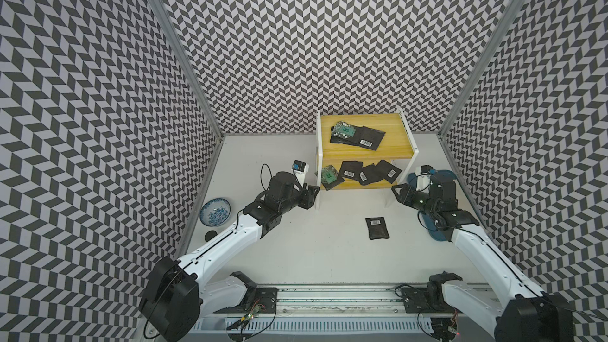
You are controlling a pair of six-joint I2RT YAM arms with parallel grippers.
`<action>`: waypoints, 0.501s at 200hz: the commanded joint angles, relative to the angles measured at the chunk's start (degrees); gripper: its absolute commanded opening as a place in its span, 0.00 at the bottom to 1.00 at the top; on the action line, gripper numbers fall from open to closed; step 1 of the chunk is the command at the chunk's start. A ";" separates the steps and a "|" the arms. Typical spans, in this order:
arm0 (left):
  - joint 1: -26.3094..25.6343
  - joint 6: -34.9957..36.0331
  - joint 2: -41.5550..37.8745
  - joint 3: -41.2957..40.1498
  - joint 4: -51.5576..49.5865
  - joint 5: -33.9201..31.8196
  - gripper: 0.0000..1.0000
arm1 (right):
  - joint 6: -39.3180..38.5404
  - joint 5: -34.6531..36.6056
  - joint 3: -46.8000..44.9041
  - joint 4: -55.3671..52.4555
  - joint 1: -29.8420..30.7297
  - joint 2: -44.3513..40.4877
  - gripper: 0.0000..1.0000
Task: Remove the tea bags from the shelf
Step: Move the shelf to the center of the board.
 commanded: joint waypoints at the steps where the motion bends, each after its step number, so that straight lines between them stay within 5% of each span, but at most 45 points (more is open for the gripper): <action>1: -0.02 1.15 1.56 2.47 2.83 -3.02 0.54 | 0.02 0.19 1.33 4.88 0.17 0.84 0.44; 100: 1.02 0.64 5.48 4.62 3.30 -4.58 0.53 | 2.08 -3.34 2.08 9.65 0.22 5.76 0.38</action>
